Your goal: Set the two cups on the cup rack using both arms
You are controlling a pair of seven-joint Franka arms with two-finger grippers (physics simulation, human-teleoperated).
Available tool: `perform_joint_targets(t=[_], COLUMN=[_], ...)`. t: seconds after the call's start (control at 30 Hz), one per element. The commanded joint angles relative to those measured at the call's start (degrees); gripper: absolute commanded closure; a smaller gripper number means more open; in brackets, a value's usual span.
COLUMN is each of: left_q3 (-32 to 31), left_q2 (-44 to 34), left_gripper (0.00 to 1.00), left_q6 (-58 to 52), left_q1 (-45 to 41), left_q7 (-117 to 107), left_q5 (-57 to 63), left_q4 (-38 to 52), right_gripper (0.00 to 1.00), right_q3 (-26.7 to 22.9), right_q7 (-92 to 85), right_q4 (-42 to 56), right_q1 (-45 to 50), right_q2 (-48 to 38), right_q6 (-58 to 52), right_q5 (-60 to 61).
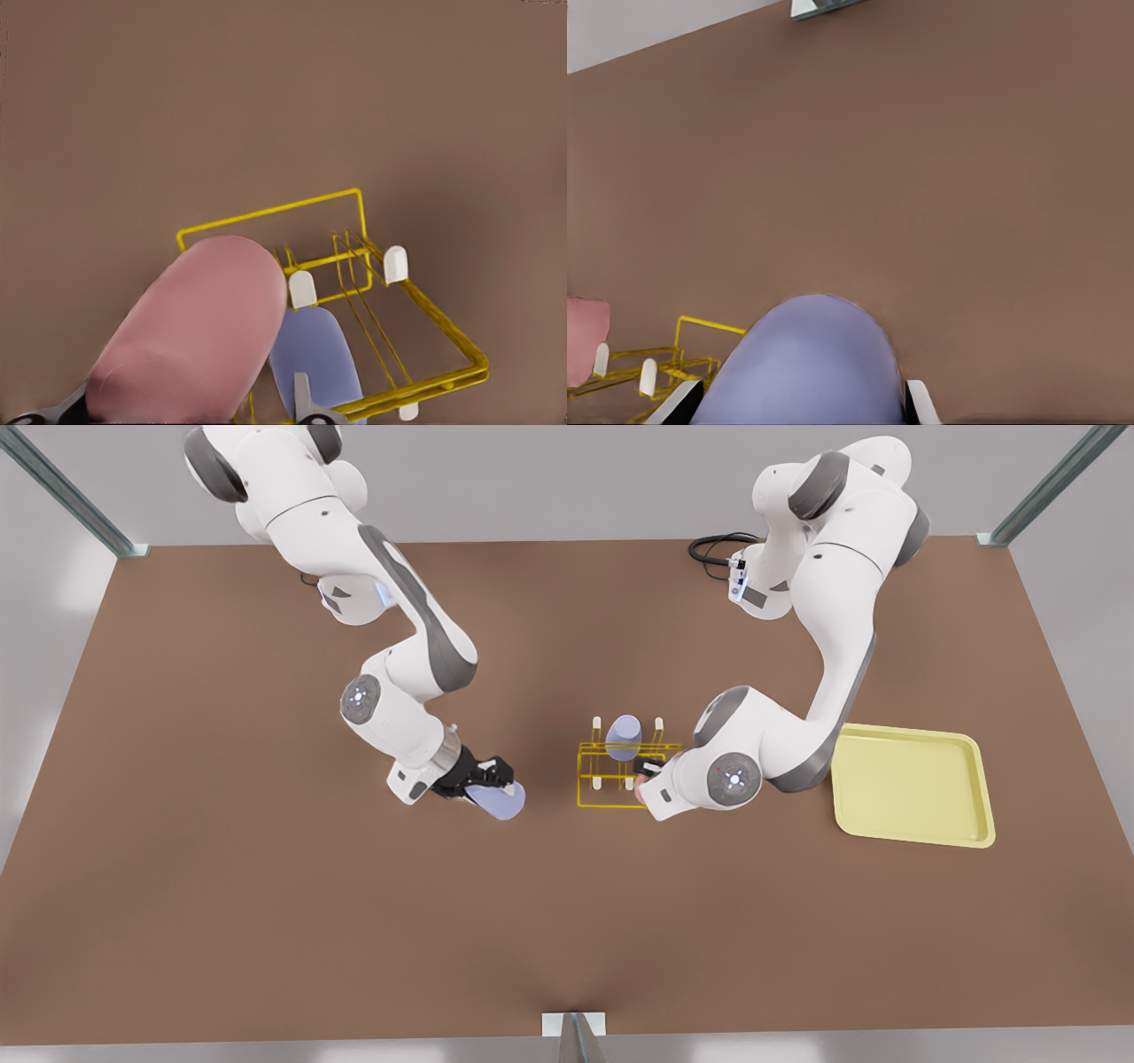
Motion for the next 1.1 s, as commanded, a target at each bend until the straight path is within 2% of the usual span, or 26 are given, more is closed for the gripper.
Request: perform_joint_targets(t=[0.0, 0.03, 0.1, 0.17, 0.2, 0.23, 0.3, 0.5, 0.57, 1.03, 1.07], left_q3=[0.0, 0.3, -0.1, 0.0, 7.7, 20.9, 20.7, 21.0, 20.9, 20.7, 20.6], left_q2=[0.1, -0.3, -2.1, -3.6, -14.1, -24.3, -23.6, -23.7, -23.7, -23.1, -23.2], left_gripper=[0.00, 0.00, 0.00, 0.00, 0.00, 0.00, 0.00, 0.00, 0.00, 0.00, 0.00], left_q6=[-0.8, -4.5, -15.0, -26.5, -24.9, -16.2, -24.5, -27.1, -27.1, -27.2, -28.1], left_q1=[0.0, 1.0, 6.2, 6.6, 6.5, 0.5, 2.0, 4.2, 6.1, 6.1, 6.1], left_q7=[-14.2, -14.1, -14.0, -13.3, 7.3, 18.7, 18.7, 18.9, 19.1, 18.8, 18.8], left_q5=[0.1, 0.5, 2.7, 3.1, 6.0, 5.8, 5.9, 3.0, -1.4, -1.8, -1.8], left_q4=[0.1, 1.3, 10.4, 18.4, 11.7, -3.1, -1.7, -0.6, -0.6, -1.1, -1.0], right_gripper=[0.15, 0.15, 0.15, 0.15, 0.15, 0.15, 0.15, 0.15, 0.15, 0.15, 0.00], right_q3=[0.0, 0.0, 0.0, 0.0, 0.0, 0.0, 0.0, 0.0, 0.0, 0.0, 0.0], right_q7=[2.1, 2.1, 2.1, 2.1, 2.1, 2.1, 2.1, 2.1, 2.1, 2.0, 2.0], right_q4=[1.9, 2.9, 4.6, 6.2, 6.5, 7.4, 9.1, 15.5, 16.4, 21.0, 21.5], right_q1=[1.1, 1.3, 2.2, 3.2, 3.9, 4.6, 5.5, 6.5, 6.9, 11.0, 11.5], right_q2=[1.3, 2.3, 3.6, 4.5, 4.9, 5.6, 7.0, 11.8, 12.8, 18.2, 18.3], right_q6=[-3.6, -3.6, -3.5, -3.5, -3.6, -3.5, -3.5, -3.5, -3.1, -2.8, -2.7], right_q5=[2.2, 2.3, 4.0, 5.7, 5.9, 6.3, 6.7, 7.6, 7.7, 9.3, 9.3])
